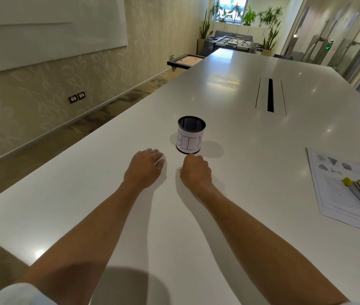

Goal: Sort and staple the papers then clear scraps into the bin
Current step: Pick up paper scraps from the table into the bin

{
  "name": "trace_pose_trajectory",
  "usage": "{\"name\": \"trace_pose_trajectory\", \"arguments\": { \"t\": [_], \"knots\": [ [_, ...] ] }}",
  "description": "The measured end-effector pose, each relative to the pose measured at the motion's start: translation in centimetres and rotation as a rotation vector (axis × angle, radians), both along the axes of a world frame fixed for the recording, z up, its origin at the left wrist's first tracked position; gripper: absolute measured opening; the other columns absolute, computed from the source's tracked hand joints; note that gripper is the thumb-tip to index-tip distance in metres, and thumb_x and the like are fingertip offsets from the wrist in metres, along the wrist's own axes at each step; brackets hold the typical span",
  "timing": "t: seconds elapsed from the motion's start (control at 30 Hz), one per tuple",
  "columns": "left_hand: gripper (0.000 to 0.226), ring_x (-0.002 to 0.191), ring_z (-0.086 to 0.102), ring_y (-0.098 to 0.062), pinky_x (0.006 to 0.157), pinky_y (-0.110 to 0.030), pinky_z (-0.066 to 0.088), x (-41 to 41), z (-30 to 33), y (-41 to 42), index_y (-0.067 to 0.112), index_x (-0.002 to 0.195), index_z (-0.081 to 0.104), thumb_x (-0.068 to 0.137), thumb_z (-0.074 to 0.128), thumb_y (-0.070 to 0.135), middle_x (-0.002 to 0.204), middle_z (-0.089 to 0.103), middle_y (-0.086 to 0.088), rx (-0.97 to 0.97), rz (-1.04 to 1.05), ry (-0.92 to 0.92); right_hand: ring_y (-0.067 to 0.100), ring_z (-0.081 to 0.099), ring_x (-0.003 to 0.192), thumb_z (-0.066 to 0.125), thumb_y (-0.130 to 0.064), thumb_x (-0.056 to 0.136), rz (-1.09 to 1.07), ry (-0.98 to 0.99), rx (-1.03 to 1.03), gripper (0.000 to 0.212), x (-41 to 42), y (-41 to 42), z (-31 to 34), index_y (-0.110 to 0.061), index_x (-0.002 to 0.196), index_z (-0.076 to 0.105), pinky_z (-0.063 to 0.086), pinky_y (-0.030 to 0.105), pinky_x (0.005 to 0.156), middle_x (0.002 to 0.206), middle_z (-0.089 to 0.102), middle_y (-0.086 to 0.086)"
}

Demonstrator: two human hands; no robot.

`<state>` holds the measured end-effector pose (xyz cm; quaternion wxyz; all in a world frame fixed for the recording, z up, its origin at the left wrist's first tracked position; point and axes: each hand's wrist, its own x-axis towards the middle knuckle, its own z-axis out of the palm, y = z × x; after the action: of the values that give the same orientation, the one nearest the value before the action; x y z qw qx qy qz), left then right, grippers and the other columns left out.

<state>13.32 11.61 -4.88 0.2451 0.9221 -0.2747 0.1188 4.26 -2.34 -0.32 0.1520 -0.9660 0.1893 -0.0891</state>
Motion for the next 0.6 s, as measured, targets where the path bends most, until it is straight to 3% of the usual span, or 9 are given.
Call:
{"name": "trace_pose_trajectory", "arguments": {
  "t": [0.1, 0.27, 0.43, 0.5, 0.6],
  "knots": [
    [0.034, 0.122, 0.053, -0.027, 0.107, -0.043, 0.034, 0.0, 0.0, 0.0, 0.011, 0.122, 0.063, 0.095, 0.050, 0.028, 0.130, 0.061, -0.009, 0.007, -0.001, -0.002, 0.027, 0.043, 0.073, 0.054, -0.008, 0.089, 0.033, 0.032, -0.018, 0.038, 0.0, -0.1, 0.0, -0.017, 0.063, 0.027, 0.033, 0.036, 0.062, 0.067, 0.031, 0.000],
    [0.034, 0.129, 0.048, -0.025, 0.110, -0.043, 0.033, 0.1, 0.0, 0.0, 0.014, 0.123, 0.063, 0.095, 0.049, 0.029, 0.134, 0.058, -0.007, 0.011, -0.009, 0.018, 0.034, 0.058, 0.084, 0.052, -0.009, 0.091, -0.011, 0.000, 0.156, 0.006, 0.3, -1.4, 0.2, -0.006, 0.087, 0.055, 0.044, 0.035, 0.066, 0.095, 0.057, 0.015],
    [0.034, 0.128, 0.049, -0.025, 0.110, -0.044, 0.034, 0.2, 0.1, 0.0, 0.014, 0.122, 0.063, 0.095, 0.049, 0.029, 0.133, 0.059, -0.008, 0.016, -0.009, 0.013, 0.030, 0.060, 0.082, 0.067, -0.026, 0.085, -0.107, -0.044, 0.279, 0.020, -0.3, -1.5, -0.3, -0.008, 0.080, 0.058, 0.049, 0.034, 0.065, 0.086, 0.061, 0.009],
    [0.035, 0.128, 0.049, -0.025, 0.110, -0.044, 0.033, 0.2, 0.1, 0.0, 0.014, 0.122, 0.063, 0.095, 0.048, 0.029, 0.133, 0.059, -0.008, 0.018, -0.008, 0.015, 0.027, 0.054, 0.075, 0.069, -0.030, 0.082, -0.107, -0.037, 0.237, 0.028, -0.5, -0.7, -0.4, -0.012, 0.071, 0.051, 0.042, 0.031, 0.062, 0.076, 0.052, 0.003],
    [0.035, 0.128, 0.049, -0.025, 0.110, -0.044, 0.033, 0.0, 0.1, 0.0, 0.013, 0.123, 0.062, 0.095, 0.047, 0.029, 0.133, 0.059, -0.008, 0.013, -0.009, 0.022, 0.026, 0.049, 0.077, 0.068, -0.033, 0.084, -0.091, -0.033, 0.126, 0.032, -0.7, 0.0, -0.2, -0.015, 0.076, 0.043, 0.038, 0.032, 0.065, 0.079, 0.045, 0.001]
  ]
}}
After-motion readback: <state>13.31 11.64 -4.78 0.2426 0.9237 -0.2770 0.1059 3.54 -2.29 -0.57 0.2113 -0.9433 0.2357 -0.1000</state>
